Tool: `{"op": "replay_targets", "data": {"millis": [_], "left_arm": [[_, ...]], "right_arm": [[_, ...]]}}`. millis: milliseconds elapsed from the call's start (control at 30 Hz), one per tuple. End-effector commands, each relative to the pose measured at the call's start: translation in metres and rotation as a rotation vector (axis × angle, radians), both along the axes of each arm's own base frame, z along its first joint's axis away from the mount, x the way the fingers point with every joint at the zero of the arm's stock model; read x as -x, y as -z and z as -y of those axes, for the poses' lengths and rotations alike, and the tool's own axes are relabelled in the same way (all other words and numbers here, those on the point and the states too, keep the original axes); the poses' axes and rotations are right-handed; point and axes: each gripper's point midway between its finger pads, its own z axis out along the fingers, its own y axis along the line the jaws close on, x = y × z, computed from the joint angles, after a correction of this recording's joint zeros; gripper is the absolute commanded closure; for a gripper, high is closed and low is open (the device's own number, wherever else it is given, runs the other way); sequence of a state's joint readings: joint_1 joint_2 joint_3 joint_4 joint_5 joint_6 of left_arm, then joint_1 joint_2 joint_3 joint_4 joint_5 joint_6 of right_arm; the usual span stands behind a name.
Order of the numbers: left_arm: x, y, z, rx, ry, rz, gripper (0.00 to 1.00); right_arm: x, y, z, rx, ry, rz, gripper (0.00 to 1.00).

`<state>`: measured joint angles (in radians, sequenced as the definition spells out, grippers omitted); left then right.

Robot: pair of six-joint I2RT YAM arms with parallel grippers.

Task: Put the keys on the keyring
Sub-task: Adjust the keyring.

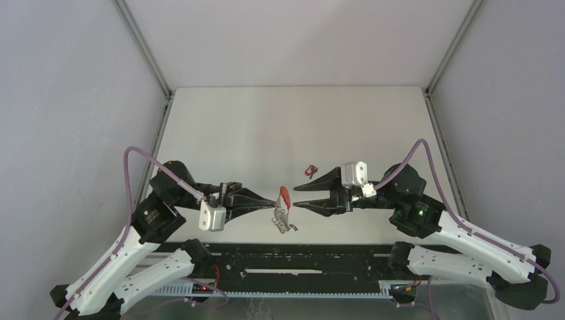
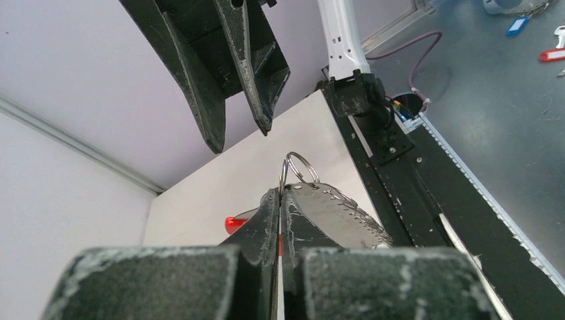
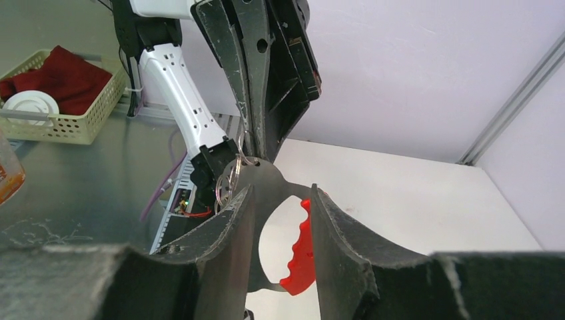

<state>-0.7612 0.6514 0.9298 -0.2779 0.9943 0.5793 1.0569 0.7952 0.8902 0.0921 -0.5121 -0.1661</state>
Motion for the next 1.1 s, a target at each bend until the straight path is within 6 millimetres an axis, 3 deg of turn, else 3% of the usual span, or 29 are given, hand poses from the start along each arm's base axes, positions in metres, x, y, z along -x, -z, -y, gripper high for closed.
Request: {"op": "replay_targets", "data": {"millis": [0, 200, 333, 567, 867, 1067], "left_arm": [[-0.011, 0.005, 0.001, -0.002, -0.044, 0.084, 1.0], [-0.021, 0.033, -0.001, -0.129, -0.087, 0.047, 1.0], [-0.026, 0.042, -0.001, -0.175, -0.125, -0.026, 1.0], [-0.03, 0.039, -0.001, -0.191, -0.174, -0.155, 1.0], [-0.027, 0.031, 0.001, -0.17, -0.18, -0.231, 1.0], [-0.029, 0.034, 0.0, -0.173, -0.188, -0.228, 1.0]], "right_arm": [[0.004, -0.029, -0.002, -0.062, -0.014, 0.074, 0.56], [0.006, -0.027, -0.005, -0.04, -0.031, 0.07, 0.55], [0.005, -0.017, -0.011, 0.085, -0.046, 0.018, 0.55], [-0.007, 0.011, -0.013, 0.32, 0.033, -0.03, 0.58], [-0.011, 0.029, -0.027, 0.416, 0.049, -0.01, 0.59], [-0.017, 0.029, -0.034, 0.423, 0.066, -0.004, 0.59]]}}
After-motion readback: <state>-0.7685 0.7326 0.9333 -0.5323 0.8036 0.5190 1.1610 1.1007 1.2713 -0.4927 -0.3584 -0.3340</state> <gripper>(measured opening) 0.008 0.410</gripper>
